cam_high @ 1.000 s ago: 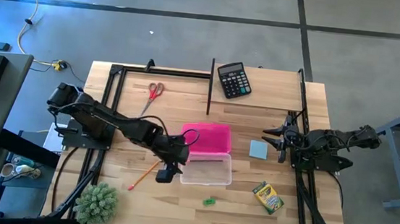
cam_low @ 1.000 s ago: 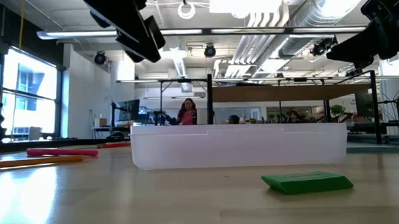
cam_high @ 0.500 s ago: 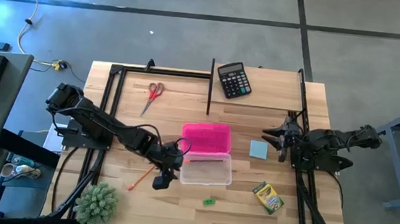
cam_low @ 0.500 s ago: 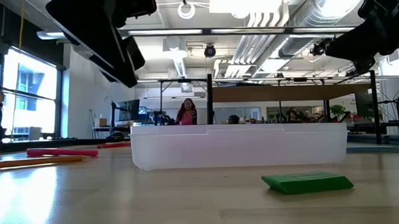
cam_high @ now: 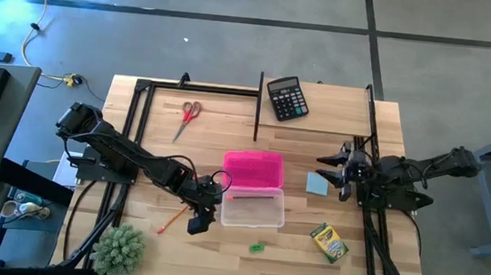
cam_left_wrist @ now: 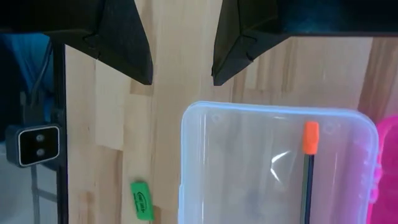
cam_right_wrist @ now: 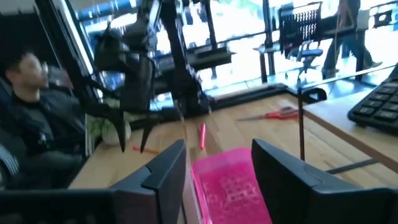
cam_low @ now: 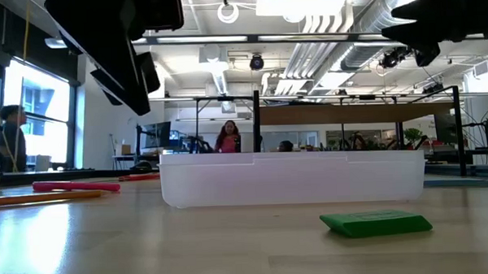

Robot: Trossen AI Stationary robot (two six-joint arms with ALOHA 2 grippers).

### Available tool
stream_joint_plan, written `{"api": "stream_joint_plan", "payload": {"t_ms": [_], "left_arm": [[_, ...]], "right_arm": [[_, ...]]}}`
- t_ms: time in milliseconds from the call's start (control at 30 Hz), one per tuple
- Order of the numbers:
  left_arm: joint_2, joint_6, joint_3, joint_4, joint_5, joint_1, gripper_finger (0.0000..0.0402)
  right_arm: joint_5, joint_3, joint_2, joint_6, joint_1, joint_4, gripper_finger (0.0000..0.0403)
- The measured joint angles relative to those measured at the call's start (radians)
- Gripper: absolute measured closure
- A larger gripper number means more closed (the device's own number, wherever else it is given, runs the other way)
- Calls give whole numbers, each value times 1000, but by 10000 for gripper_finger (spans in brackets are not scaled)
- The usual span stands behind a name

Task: Pack school essentials
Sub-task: Put the green eraser into the transparent box

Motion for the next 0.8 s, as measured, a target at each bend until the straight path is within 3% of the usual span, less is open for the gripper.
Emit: {"api": "stream_joint_plan", "payload": {"t_ms": [133, 433, 800], "left_arm": [[0, -31, 0, -8, 0, -1, 245], [0, -39, 0, -43, 0, 1, 245], [1, -54, 0, -154, 0, 1, 245]], "right_arm": [[-58, 114, 165, -5, 0, -27, 216], [-211, 478, 567, -20, 16, -336, 215], [-221, 896, 1009, -20, 143, -660, 215]]}}
